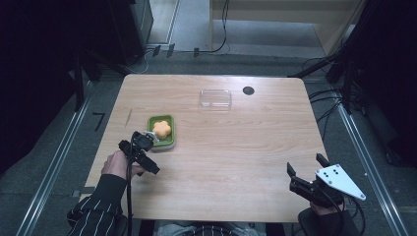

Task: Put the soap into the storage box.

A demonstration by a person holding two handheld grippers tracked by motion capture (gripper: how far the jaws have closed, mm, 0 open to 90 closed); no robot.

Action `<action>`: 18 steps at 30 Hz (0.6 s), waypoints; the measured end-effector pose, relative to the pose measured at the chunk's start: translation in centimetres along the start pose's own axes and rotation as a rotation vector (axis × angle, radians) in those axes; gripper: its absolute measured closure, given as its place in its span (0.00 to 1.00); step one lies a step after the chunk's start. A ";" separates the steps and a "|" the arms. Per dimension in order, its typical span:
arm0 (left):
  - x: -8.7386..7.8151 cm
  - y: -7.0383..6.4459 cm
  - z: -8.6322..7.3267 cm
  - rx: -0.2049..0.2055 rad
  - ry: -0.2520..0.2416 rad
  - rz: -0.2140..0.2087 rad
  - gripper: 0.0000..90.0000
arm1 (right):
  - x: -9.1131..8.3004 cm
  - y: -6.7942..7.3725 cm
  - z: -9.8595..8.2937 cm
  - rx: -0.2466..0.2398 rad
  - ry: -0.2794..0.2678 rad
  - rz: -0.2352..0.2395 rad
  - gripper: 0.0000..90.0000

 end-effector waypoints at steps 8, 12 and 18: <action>0.9 -0.7 -1.0 0.006 0.014 -0.020 0.00 | 0.0 0.0 0.0 -0.001 -0.001 -0.001 0.15; 1.1 -0.7 -0.9 0.014 0.018 -0.025 0.00 | 0.0 0.0 0.0 0.000 0.000 -0.001 0.15; 1.5 -0.6 -0.7 0.017 0.015 -0.033 0.00 | 0.0 0.0 0.0 0.000 0.000 -0.002 0.15</action>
Point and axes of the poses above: each handheld gripper's, and its own axes: x roughly forward along the jaws, z roughly out of its top, y roughly to its left, the point moved 10 cm from there along x, roughly forward along the jaws, and after that the axes turned 15 degrees about y, right-handed, at the moved point
